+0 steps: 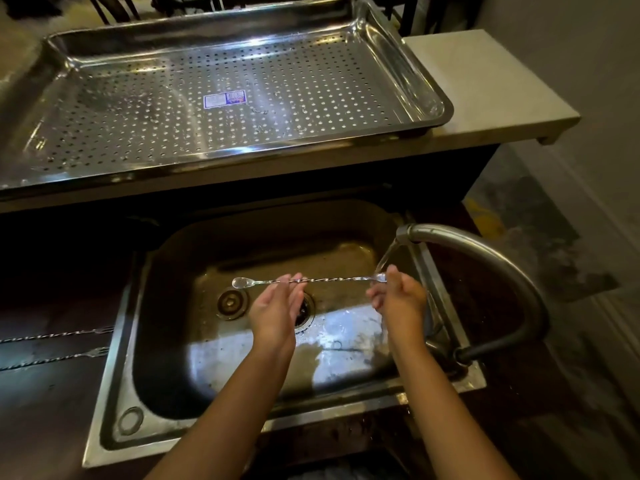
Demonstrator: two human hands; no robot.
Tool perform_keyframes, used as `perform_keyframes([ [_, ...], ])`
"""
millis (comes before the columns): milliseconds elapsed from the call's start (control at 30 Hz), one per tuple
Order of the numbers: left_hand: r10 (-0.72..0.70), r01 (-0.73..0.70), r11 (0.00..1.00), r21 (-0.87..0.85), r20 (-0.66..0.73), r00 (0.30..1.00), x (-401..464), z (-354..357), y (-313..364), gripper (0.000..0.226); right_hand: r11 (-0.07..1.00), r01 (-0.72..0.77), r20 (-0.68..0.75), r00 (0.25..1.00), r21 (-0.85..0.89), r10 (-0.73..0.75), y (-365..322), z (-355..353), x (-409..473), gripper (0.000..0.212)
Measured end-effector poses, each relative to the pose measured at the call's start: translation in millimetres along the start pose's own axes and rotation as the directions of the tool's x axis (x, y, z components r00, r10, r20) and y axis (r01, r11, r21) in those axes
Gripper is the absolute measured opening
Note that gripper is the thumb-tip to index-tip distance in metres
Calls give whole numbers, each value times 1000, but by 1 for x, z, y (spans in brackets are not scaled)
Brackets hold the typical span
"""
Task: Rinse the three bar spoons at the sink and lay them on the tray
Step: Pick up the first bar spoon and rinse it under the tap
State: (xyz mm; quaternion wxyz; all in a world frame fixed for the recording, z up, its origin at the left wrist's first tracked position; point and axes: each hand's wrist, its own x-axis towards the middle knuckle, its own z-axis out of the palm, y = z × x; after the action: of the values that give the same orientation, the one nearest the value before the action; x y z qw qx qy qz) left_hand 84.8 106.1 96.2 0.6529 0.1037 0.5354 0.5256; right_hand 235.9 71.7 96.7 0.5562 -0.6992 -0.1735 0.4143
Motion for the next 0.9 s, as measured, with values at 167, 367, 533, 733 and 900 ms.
perform_keyframes([
  [167, 5, -3, 998, -58, 30, 1000, -9, 14, -11, 10, 988, 28, -46, 999, 155, -21, -1, 6, -2, 24],
  [367, 31, -28, 999, -31, 91, 995, -18, 40, -31, 12, 993, 20, 55, 998, 116, -27, 5, 30, -15, 11],
  [533, 36, -41, 998, 37, 139, 990, -20, 48, -38, 10, 979, -73, 116, 992, 192, 51, -4, 14, -4, 35],
  [733, 14, -27, 998, 65, 193, 981, -23, 59, -43, 13, 954, -103, 153, 986, 281, 61, -15, 1, 1, 17],
  [900, -33, 9, 993, 114, 208, 978, -28, 66, -51, 15, 957, -63, 144, 989, 282, 23, -14, -7, 1, 19],
])
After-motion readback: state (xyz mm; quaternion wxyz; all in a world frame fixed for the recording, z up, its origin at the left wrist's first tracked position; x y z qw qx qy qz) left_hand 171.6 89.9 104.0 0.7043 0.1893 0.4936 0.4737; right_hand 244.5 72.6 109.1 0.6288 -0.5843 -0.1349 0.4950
